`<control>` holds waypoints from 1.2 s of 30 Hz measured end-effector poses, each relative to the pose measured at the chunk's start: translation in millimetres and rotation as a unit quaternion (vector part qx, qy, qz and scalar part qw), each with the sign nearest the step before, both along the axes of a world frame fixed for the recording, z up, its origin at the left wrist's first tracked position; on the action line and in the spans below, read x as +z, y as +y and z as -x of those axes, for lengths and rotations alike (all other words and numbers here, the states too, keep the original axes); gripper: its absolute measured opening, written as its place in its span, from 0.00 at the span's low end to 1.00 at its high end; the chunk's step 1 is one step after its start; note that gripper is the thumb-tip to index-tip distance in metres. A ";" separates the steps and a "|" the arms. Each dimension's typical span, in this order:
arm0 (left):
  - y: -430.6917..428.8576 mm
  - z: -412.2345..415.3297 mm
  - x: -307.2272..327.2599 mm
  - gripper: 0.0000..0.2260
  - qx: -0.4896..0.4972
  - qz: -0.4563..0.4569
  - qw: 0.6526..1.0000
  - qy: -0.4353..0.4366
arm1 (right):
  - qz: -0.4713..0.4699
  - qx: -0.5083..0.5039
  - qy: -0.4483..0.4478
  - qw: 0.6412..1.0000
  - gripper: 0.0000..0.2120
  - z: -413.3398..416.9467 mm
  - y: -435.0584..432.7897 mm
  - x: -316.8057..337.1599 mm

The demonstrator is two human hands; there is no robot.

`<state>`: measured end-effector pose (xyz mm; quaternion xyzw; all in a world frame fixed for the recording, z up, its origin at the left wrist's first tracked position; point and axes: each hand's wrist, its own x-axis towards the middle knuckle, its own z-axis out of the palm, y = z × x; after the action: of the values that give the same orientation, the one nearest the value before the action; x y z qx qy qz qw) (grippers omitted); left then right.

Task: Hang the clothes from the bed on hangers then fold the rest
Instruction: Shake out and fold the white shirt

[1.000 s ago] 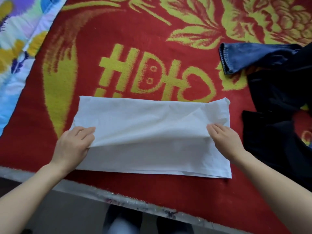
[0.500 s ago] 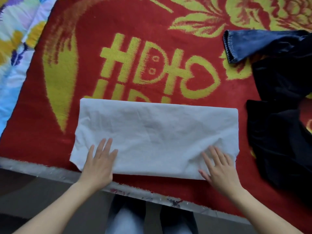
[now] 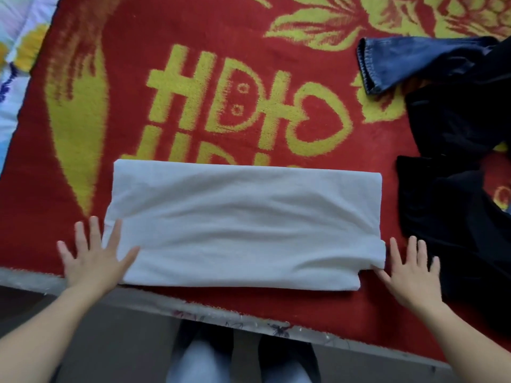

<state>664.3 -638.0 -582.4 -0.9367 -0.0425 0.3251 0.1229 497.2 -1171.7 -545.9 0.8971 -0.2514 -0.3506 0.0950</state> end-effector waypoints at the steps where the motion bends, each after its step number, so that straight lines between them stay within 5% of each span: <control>1: -4.9 -1.8 4.3 0.37 0.008 0.016 1.000 -0.021 | -0.007 0.036 -0.030 0.999 0.38 -5.0 3.4 6.0; 6: -93.2 2.3 32.9 0.37 -0.080 0.166 0.977 -0.106 | -0.064 0.145 -0.222 0.962 0.26 -65.8 62.4 19.5; 10: -147.5 21.4 32.2 0.34 -0.134 0.200 0.970 -0.042 | -0.113 0.150 -0.272 0.944 0.22 -103.9 113.0 8.2; 13: -147.6 41.3 4.3 0.39 -0.143 0.146 0.979 0.029 | -0.127 -0.058 -0.169 0.976 0.31 -91.8 112.4 -17.9; 15: -139.3 50.9 -12.4 0.39 -0.141 0.126 0.981 0.051 | -0.115 -0.216 -0.125 0.961 0.35 -68.2 95.5 -33.7; 17: -137.6 50.3 -13.7 0.37 -0.137 0.117 0.981 0.067 | -0.095 -0.249 -0.128 0.955 0.37 -49.4 81.1 -38.0; 21: -138.6 49.8 -14.7 0.31 -0.134 0.122 0.982 0.060 | -0.097 -0.430 -0.243 0.864 0.42 -38.1 67.7 -30.7; 26: -140.3 49.3 -13.0 0.33 -0.143 0.122 0.981 0.055 | -0.125 -0.492 -0.273 0.817 0.34 -39.8 65.0 -28.7; 31: -135.9 49.8 -5.1 0.33 -0.155 0.122 0.978 0.067 | -0.154 -0.540 -0.256 0.787 0.13 -54.4 69.7 -17.0; 33: -129.7 55.0 -3.3 0.32 -0.164 0.123 0.976 0.065 | -0.150 -0.517 -0.266 0.800 0.03 -62.5 77.9 -0.8; 36: -120.5 68.5 4.2 0.30 -0.144 0.119 0.980 0.064 | -0.084 -0.351 -0.312 0.879 0.10 -80.9 113.1 27.3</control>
<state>595.9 -758.5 -578.2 -0.9181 0.1402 0.3662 0.0584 578.1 -1058.6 -518.6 0.8174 -0.5362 -0.0825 -0.1935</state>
